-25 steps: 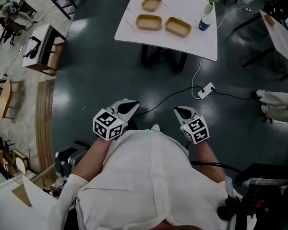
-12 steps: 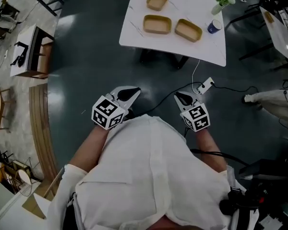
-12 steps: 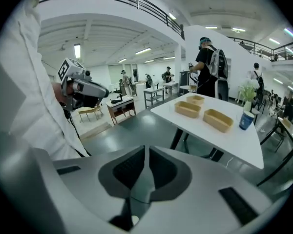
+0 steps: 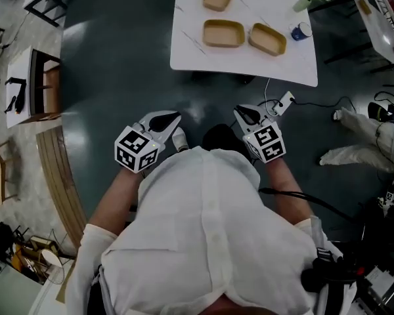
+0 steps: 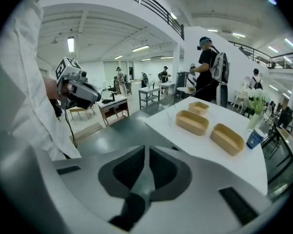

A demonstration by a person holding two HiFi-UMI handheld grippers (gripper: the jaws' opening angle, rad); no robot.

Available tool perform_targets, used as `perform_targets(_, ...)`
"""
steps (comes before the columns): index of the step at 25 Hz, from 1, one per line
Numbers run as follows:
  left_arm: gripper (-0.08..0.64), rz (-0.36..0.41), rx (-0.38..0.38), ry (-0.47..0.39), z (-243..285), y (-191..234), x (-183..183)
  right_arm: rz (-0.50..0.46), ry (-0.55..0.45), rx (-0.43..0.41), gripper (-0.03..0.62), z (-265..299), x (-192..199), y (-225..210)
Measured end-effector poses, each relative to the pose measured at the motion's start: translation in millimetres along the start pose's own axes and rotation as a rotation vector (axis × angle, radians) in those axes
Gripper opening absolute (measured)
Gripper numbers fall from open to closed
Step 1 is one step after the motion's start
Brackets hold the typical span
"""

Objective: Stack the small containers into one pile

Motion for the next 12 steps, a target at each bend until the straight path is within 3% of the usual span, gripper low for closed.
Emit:
perform_targets(6,0.008,-0.02,0.036,-0.006,29.9,26.5,-34.5,-0.094,0.036,-0.009,0.006,26.8,-21.1,-51.9)
perform_targets(12,0.008,-0.013,0.018,0.007,55.7,56.9,-84.6,-0.34,0.077,-0.037,0.009,72.5,-56.5,-117.2)
Point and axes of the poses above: the fingertips, and each gripper's own axes: z forward along the fingers, y to its left, x out of its underside, the point moved 7 cm from there along -z, backward along the fingers, and after that the axes turned 4 degrees about y, right-handed, at the moved point
